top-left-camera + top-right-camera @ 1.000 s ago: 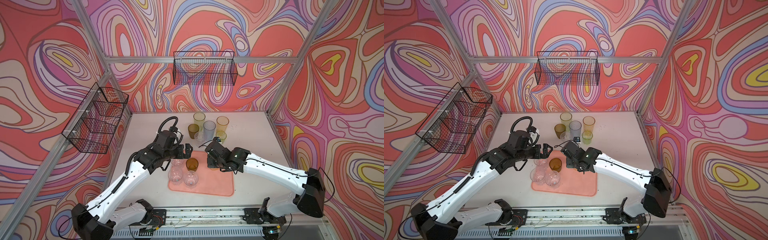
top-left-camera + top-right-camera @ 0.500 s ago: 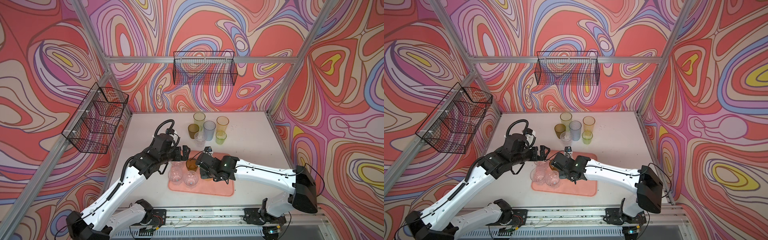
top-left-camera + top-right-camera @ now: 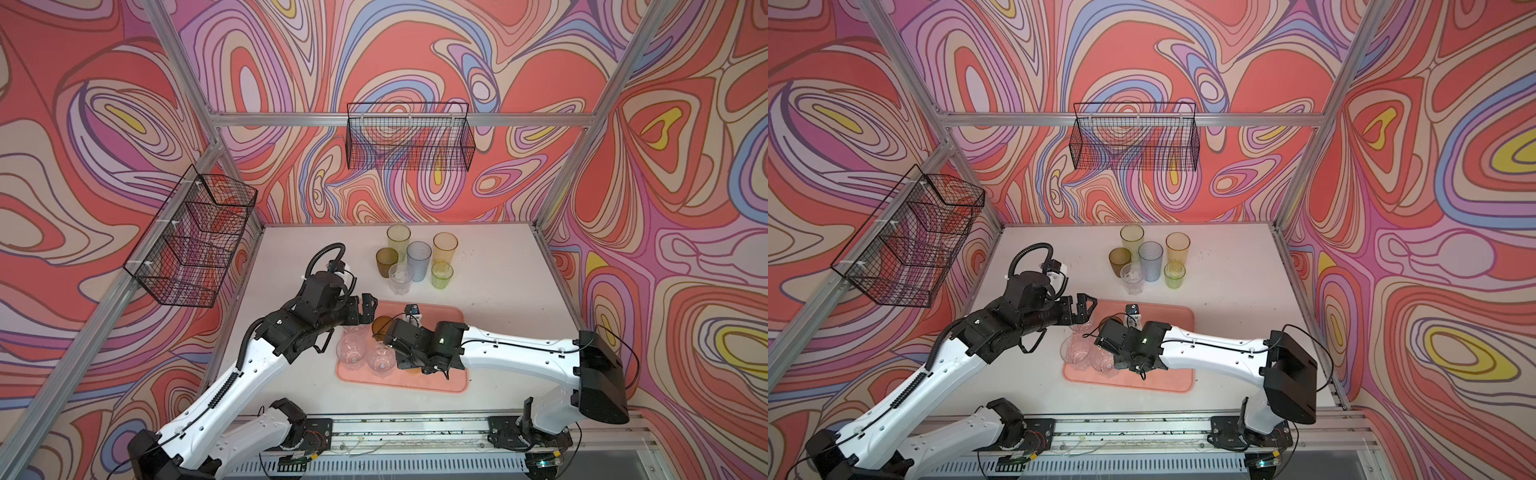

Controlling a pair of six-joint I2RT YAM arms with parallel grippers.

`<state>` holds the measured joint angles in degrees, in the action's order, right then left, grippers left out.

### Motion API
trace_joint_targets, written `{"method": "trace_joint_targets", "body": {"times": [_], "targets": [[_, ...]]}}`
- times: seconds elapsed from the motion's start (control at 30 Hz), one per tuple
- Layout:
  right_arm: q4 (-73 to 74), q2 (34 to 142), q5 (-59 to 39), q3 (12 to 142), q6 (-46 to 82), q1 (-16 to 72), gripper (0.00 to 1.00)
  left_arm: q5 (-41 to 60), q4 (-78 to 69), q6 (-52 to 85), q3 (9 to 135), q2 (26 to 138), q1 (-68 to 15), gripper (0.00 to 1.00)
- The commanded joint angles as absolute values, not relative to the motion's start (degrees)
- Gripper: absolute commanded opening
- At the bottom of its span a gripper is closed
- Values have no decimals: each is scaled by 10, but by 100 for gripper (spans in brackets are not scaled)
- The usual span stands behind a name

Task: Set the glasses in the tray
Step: 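Lift the yellow glass with the right gripper and carry it over the tray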

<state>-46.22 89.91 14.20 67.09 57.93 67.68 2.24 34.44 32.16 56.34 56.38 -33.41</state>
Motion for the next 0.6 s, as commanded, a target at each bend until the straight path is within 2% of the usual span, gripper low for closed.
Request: {"method": "trace_joint_targets", "body": {"times": [0.0,0.57], "targets": [[-452,905,141,661,597,683,0,11,346,330,552,555,-332,100],[-467,940,136,694,595,687,1,12,345,328,548,559,-332,100]]}}
